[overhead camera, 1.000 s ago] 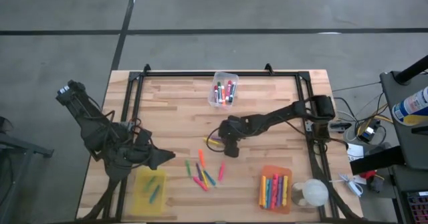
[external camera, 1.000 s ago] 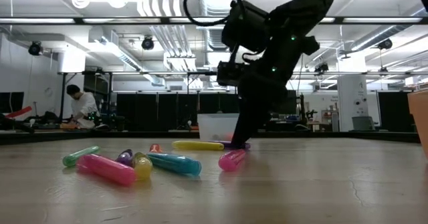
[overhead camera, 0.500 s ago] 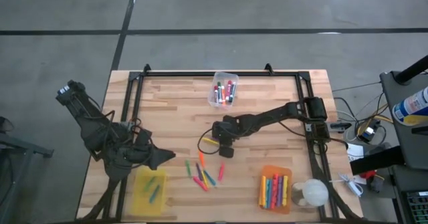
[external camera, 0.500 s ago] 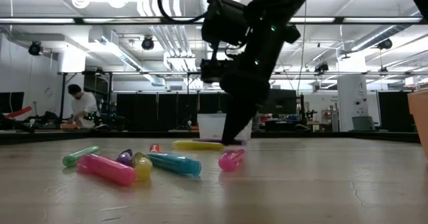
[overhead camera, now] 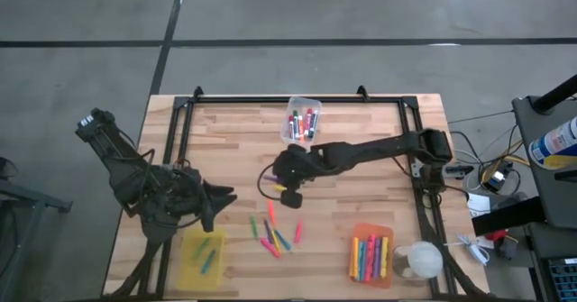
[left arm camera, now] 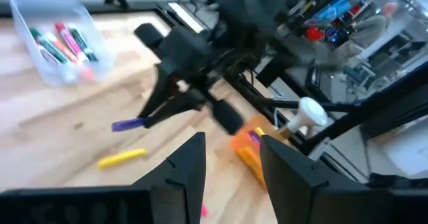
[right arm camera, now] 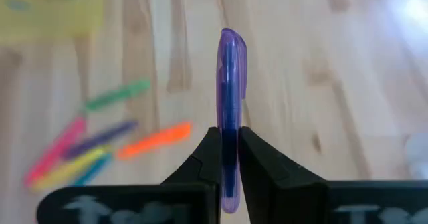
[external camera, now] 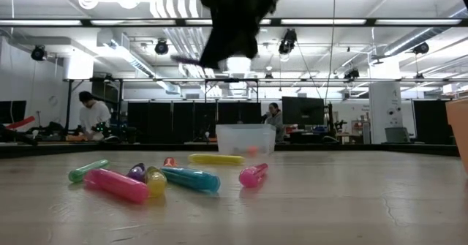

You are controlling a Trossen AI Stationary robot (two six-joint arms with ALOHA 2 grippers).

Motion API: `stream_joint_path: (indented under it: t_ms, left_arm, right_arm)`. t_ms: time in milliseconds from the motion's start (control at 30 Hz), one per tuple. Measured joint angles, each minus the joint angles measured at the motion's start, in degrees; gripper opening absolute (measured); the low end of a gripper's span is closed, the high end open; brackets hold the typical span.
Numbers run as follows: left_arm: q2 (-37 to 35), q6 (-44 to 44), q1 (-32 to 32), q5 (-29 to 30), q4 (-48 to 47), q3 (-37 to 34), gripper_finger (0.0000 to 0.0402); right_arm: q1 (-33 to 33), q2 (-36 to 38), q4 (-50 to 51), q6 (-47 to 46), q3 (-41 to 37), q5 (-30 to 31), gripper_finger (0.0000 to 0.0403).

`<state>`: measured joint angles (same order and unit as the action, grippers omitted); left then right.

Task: Pick & Place Markers
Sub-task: Put the top violet highlighter into the yellow bin

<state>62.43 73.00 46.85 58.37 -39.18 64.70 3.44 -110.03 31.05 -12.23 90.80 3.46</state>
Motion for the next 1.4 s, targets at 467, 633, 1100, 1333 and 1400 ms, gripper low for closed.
stream_joint_path:
  t_ms: [467, 633, 1100, 1333, 1400]
  left_arm:
    - [0.0, -8.6, 0.0, 6.8, -0.5, -0.3, 0.0135]
    - [0.0, -9.0, 0.0, 8.5, -0.5, -0.3, 0.0135]
    - [0.0, -11.2, -4.4, 6.0, 3.4, -0.3, 0.0135]
    - [0.1, -17.9, -5.3, 4.5, 9.2, -0.4, 0.0135]
    - [0.1, -18.5, -5.5, 4.5, 9.8, -0.4, 0.0135]
  right_arm:
    - [4.4, 1.6, 0.1, 0.3, 13.5, 2.2, 0.0022]
    - [5.9, 1.5, -0.3, 0.6, 17.2, 3.2, 0.0022]
    - [6.4, 1.0, -5.2, 0.7, 18.5, 4.2, 0.0022]
    - [6.3, 1.0, -6.3, 0.7, 18.4, 4.2, 0.0022]
    - [6.3, 1.0, -6.4, 0.9, 18.4, 4.0, 0.0022]
